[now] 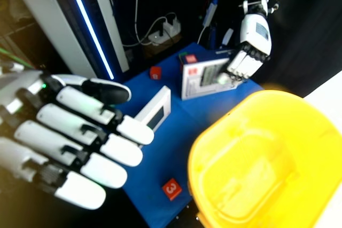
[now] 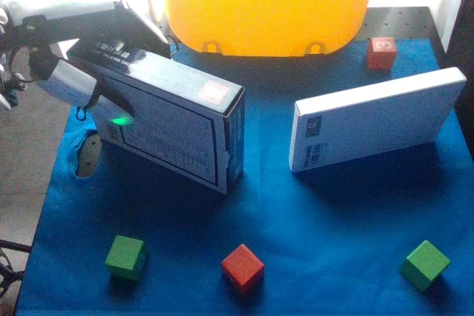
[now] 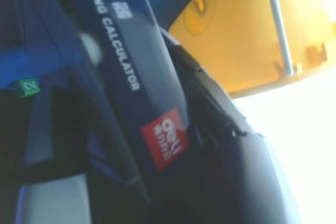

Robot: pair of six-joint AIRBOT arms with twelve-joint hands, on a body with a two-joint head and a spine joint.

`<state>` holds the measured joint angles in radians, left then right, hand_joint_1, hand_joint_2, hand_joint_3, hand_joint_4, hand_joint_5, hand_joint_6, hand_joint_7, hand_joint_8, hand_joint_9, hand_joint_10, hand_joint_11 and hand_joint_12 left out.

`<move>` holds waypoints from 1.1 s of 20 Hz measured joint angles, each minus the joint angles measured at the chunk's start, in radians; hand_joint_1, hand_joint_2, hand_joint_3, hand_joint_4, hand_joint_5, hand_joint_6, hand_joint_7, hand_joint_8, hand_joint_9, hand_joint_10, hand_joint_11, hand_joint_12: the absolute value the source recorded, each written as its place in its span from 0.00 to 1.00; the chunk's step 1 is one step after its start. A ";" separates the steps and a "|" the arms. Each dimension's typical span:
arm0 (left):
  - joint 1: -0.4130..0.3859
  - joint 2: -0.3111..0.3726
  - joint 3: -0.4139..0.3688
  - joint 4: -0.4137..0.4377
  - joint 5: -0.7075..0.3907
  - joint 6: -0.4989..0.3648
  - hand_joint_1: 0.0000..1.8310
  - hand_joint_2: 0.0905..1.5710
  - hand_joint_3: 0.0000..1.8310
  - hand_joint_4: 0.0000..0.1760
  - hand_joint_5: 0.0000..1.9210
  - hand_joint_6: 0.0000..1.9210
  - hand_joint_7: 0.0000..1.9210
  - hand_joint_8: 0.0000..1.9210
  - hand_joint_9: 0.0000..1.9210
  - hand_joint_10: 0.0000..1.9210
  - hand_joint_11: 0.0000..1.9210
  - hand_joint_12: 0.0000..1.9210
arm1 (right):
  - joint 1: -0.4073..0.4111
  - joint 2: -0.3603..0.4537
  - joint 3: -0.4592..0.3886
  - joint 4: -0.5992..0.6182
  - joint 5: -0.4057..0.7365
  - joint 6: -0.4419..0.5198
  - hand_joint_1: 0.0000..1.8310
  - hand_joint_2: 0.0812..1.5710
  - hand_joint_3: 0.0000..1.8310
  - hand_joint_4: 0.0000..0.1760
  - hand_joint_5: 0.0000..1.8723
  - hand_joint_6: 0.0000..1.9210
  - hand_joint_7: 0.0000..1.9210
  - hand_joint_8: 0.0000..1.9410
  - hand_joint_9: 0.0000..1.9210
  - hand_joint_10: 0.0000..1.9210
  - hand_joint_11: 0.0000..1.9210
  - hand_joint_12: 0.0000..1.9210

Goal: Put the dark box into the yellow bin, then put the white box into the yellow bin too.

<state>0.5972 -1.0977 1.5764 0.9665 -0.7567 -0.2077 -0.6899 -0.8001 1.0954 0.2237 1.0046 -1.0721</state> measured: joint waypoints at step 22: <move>-0.135 0.014 0.003 -0.340 -0.197 0.134 0.74 0.72 0.00 0.00 0.46 0.65 0.40 0.58 0.45 0.62 0.44 0.52 | 0.000 -0.020 0.006 0.001 0.000 0.000 0.15 0.63 0.00 0.03 0.28 0.00 0.24 0.00 0.22 0.00 0.06 0.39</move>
<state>0.4622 -1.0832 1.5795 0.6266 -0.9535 -0.0738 -0.6899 -0.8204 1.1015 0.2249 1.0050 -1.0721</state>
